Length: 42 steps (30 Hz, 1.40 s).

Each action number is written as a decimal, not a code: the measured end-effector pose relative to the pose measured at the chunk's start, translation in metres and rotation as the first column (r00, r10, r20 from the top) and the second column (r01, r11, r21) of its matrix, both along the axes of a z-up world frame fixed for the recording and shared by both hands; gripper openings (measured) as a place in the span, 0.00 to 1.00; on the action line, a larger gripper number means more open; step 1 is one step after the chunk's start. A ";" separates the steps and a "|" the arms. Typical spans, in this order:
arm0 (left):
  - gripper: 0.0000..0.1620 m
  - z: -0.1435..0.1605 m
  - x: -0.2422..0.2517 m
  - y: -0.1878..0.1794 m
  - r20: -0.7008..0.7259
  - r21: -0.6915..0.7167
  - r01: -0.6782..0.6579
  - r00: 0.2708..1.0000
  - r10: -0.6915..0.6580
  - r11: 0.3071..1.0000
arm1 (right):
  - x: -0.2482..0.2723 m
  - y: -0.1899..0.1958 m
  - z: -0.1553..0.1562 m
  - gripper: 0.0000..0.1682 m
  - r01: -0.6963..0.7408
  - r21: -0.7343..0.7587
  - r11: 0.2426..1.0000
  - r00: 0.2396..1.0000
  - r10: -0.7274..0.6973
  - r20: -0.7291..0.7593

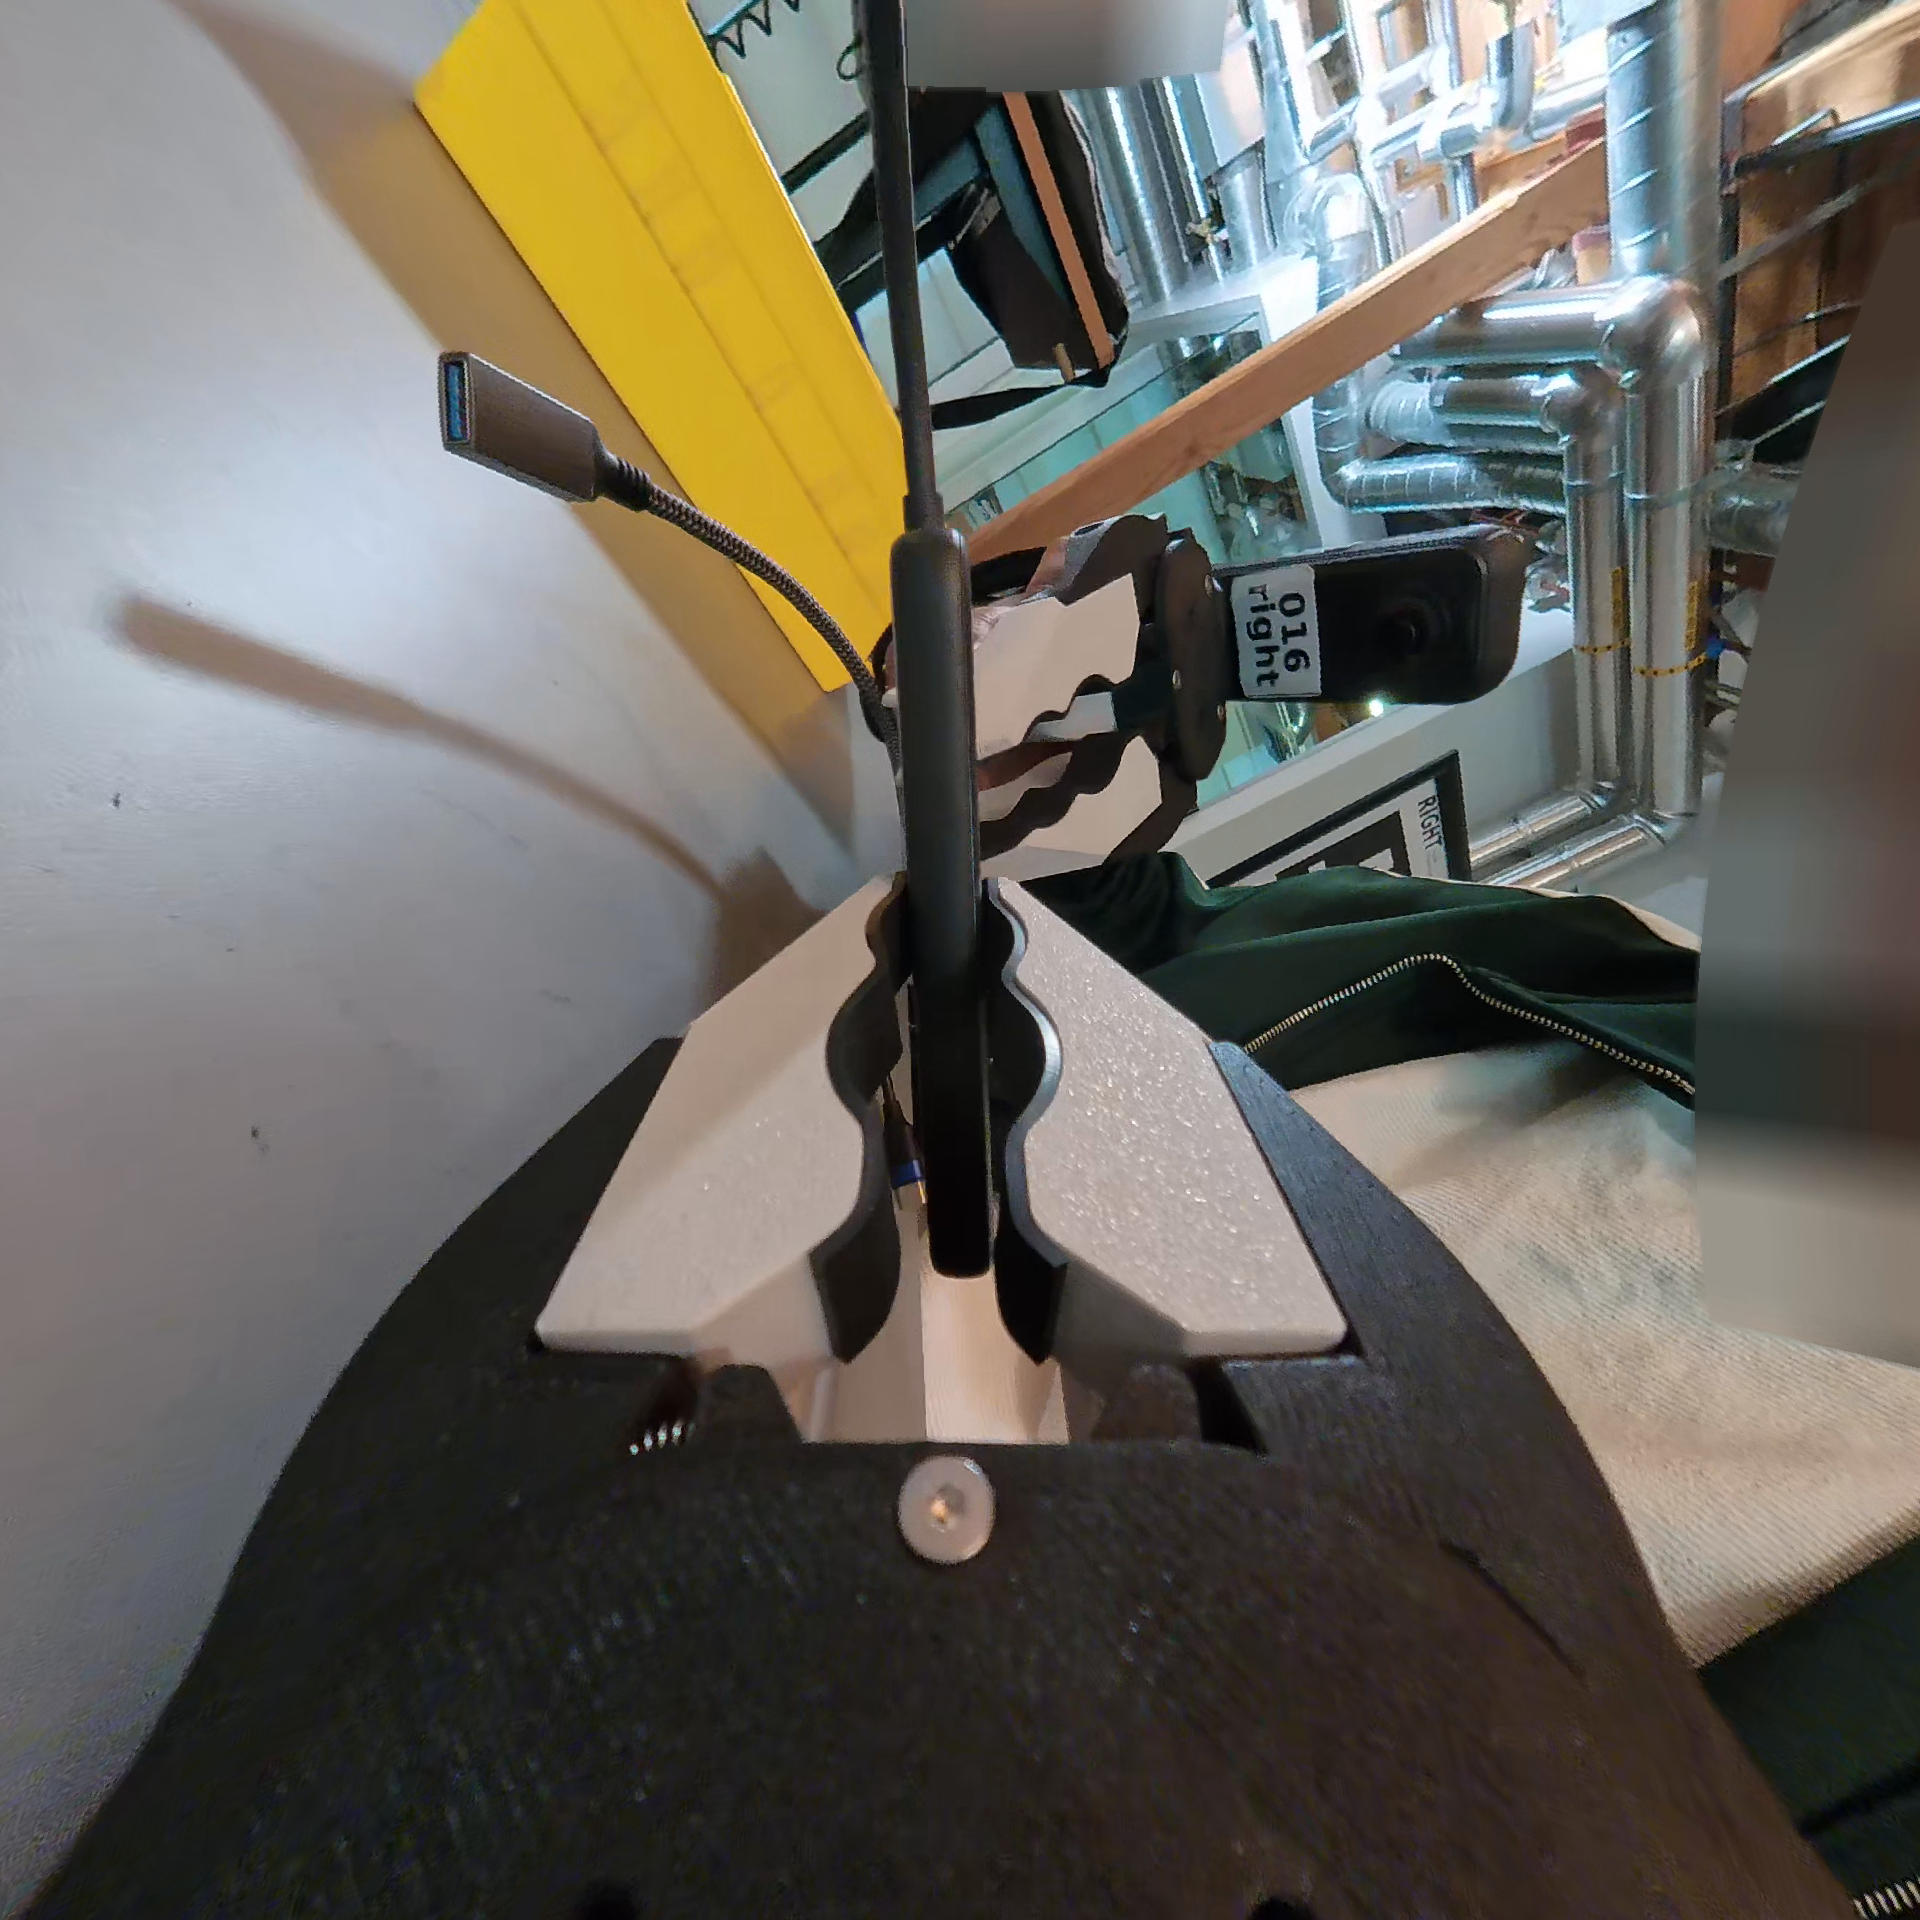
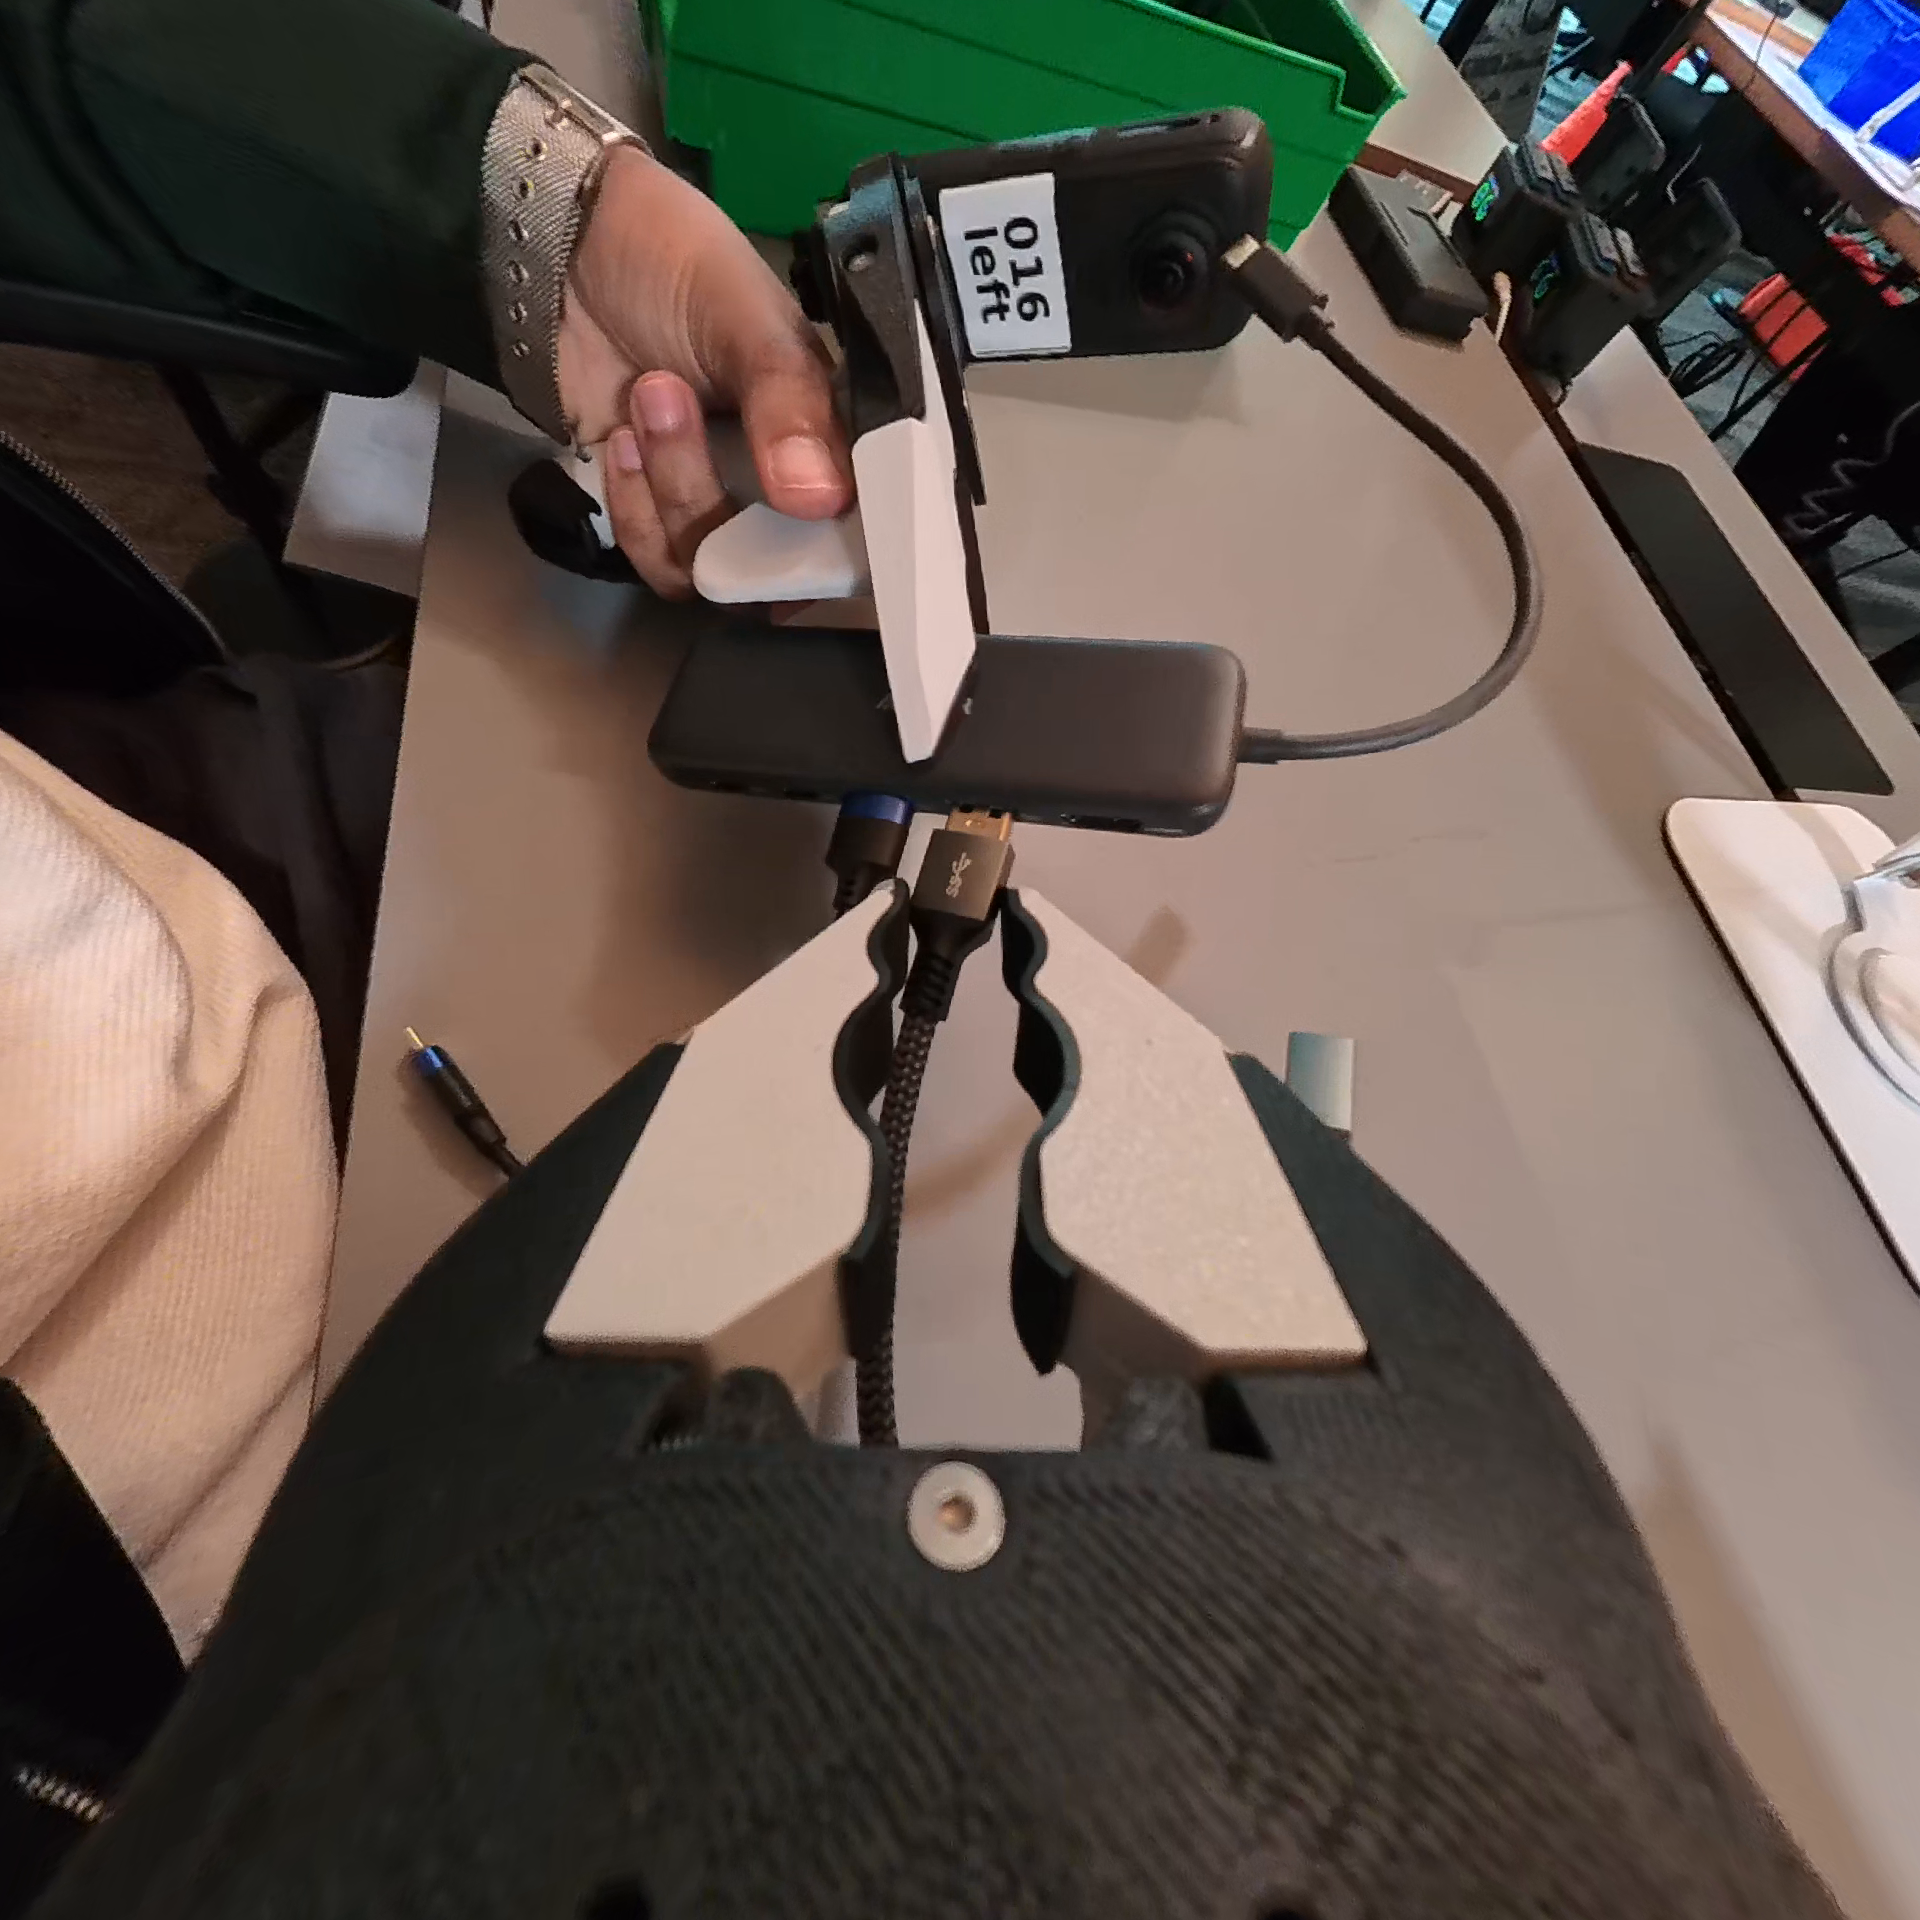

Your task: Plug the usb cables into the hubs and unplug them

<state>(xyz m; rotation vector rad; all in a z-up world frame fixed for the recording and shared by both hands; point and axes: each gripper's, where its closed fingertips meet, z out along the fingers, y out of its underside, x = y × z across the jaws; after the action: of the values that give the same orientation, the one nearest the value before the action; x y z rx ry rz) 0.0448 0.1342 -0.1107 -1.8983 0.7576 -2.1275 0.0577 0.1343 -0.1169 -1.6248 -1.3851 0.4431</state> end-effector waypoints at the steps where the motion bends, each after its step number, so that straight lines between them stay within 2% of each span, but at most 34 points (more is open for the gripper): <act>1: 0.06 0.000 0.000 0.000 0.003 -0.002 0.001 1.000 -0.001 1.000 | 0.000 0.000 0.001 0.09 -0.004 -0.001 1.000 1.000 0.004 -0.007; 8: 0.06 -0.002 0.002 0.002 -0.015 0.020 -0.018 1.000 0.019 1.000 | 0.001 0.003 -0.001 0.09 0.016 0.020 1.000 1.000 -0.016 0.004; 14: 0.06 0.005 0.000 0.023 0.034 -0.025 -0.135 0.990 0.136 0.991 | 0.003 0.020 0.010 0.09 0.126 0.129 0.984 0.992 -0.122 -0.036; 18: 0.06 0.009 -0.008 0.036 0.065 -0.057 -0.195 0.978 0.198 0.979 | 0.007 0.025 0.017 0.12 0.159 0.130 0.979 0.985 -0.148 -0.094; 24: 0.06 0.011 -0.008 0.035 0.081 -0.068 -0.182 0.979 0.187 0.981 | 0.014 0.030 0.015 0.12 0.174 0.059 0.983 0.976 -0.164 -0.142; 30: 0.05 0.009 -0.006 0.031 0.067 -0.038 -0.165 0.984 0.167 0.986 | 0.015 0.027 0.006 0.05 0.147 0.057 0.988 0.986 -0.142 -0.088; 42: 0.06 0.006 -0.004 0.021 0.021 0.006 -0.122 0.992 0.122 0.993 | 0.016 0.024 0.005 0.04 0.129 0.033 0.991 0.989 -0.126 -0.077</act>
<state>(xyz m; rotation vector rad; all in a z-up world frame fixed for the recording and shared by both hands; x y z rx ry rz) 0.0410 0.1550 -0.1046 -1.8653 0.6275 -2.0649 0.0742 0.1584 -0.1115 -1.6388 -1.2192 0.3954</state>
